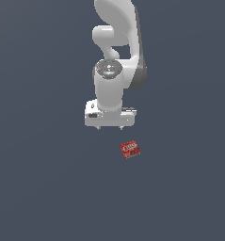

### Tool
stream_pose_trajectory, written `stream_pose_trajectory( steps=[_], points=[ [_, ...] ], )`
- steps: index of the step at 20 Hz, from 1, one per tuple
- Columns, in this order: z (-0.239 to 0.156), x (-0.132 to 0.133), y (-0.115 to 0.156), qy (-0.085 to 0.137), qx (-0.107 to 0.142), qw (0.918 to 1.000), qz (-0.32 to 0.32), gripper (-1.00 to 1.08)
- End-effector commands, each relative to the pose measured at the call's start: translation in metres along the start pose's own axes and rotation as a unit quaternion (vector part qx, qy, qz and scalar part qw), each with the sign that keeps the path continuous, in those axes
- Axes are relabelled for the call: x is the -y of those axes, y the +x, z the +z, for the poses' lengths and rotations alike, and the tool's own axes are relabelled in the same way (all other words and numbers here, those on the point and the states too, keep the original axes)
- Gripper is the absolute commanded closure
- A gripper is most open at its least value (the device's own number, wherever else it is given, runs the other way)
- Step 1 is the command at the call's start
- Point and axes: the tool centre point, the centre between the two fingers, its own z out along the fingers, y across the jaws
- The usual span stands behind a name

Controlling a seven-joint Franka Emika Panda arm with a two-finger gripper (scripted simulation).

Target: Pick up the object and move it to a goal position.

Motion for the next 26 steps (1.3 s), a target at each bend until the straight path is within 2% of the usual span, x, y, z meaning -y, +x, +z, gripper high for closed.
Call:
stream_pose_trajectory(
  steps=[1,11,18,26],
  points=[
    [0.0,0.0,0.0,0.0,0.0,1.0,0.0,-0.92],
    [0.006,-0.018,0.003,-0.016,-0.002,0.9998,0.006,-0.92],
    [0.007,-0.015,0.003,-0.015,-0.003,0.9998,0.015,-0.92],
    [0.013,-0.006,0.008,-0.012,-0.004,0.9981,0.061,-0.92]
  ],
)
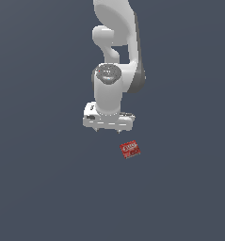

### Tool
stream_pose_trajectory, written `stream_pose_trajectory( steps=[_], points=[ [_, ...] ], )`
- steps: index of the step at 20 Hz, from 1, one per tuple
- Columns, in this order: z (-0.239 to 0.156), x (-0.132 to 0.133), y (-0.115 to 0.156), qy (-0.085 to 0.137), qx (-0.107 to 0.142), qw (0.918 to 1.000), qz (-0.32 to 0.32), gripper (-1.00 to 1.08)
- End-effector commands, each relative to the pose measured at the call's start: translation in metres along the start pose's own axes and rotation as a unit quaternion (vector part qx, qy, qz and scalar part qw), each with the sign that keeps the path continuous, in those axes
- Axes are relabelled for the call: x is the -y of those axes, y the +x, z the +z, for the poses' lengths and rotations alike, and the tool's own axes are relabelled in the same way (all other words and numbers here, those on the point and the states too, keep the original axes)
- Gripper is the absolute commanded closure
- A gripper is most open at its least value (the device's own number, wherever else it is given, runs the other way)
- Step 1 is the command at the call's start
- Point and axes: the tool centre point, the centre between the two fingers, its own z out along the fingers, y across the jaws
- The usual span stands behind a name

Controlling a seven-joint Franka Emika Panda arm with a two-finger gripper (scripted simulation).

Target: Pick up the object and move it to a goal position.

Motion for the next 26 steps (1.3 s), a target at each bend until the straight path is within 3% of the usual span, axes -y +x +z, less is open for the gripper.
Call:
stream_pose_trajectory(
  steps=[1,7,13,19,26],
  points=[
    [0.002,0.004,0.001,0.001,0.0,0.9998,0.019,-0.92],
    [0.011,0.017,0.005,0.005,0.0,0.9966,0.083,-0.92],
    [0.02,0.032,0.009,0.008,0.0,0.9877,0.156,-0.92],
    [0.03,0.047,0.013,0.012,0.0,0.9735,0.228,-0.92],
    [0.041,0.065,0.016,0.015,0.001,0.9503,0.311,-0.92]
  ],
)
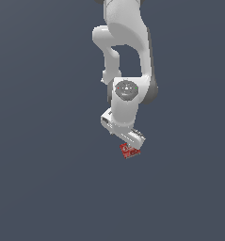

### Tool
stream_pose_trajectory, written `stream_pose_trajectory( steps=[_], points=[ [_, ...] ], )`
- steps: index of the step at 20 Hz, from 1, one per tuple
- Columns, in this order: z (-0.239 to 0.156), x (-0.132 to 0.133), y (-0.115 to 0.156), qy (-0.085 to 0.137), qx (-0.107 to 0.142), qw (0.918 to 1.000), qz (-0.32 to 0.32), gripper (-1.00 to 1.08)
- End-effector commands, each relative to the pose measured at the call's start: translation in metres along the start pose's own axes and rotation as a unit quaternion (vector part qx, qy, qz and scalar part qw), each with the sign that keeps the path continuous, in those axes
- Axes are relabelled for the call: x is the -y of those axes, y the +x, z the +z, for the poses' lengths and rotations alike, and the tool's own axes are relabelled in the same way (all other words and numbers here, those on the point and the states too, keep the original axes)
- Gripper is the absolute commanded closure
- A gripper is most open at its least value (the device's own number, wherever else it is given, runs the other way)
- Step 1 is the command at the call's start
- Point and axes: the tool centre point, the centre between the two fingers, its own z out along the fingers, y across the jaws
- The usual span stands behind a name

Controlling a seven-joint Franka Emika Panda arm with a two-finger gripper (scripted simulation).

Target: Pick up the object and move it to a goal position.

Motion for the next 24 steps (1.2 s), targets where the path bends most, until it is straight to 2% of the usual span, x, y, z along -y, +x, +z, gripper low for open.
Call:
stream_pose_trajectory(
  steps=[1,8,16,24],
  points=[
    [0.004,0.006,-0.003,0.001,0.0,0.9995,0.031,-0.92],
    [0.016,0.022,-0.01,0.004,0.0,0.9931,0.117,-0.92],
    [0.029,0.038,-0.019,0.006,0.0,0.9784,0.207,-0.92],
    [0.036,0.048,-0.024,0.007,0.0,0.9657,0.26,-0.92]
  ],
)
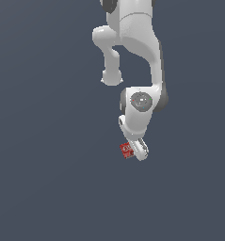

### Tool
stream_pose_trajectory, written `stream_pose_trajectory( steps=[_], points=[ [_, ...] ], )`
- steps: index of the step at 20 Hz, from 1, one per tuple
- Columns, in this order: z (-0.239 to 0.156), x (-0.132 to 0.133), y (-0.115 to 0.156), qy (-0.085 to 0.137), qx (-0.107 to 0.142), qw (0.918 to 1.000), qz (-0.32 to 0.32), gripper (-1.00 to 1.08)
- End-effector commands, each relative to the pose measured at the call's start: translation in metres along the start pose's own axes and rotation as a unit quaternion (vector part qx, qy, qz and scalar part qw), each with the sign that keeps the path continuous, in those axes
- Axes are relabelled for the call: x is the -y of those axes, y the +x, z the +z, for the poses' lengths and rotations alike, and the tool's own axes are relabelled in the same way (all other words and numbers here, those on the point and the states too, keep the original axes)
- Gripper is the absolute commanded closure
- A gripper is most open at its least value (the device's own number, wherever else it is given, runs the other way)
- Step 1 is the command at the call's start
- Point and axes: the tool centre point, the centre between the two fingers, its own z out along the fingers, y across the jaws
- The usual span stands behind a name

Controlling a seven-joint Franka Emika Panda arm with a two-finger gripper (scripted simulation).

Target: Pick up the object and move it to a goal position.

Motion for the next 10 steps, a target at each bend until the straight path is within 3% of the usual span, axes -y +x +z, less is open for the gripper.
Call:
stream_pose_trajectory(
  steps=[1,10],
  points=[
    [0.0017,0.0013,-0.0019,0.0,0.0,0.9999,0.013,-0.92],
    [0.0046,0.0022,-0.0039,0.001,0.0,0.9998,0.022,-0.92]
  ],
)
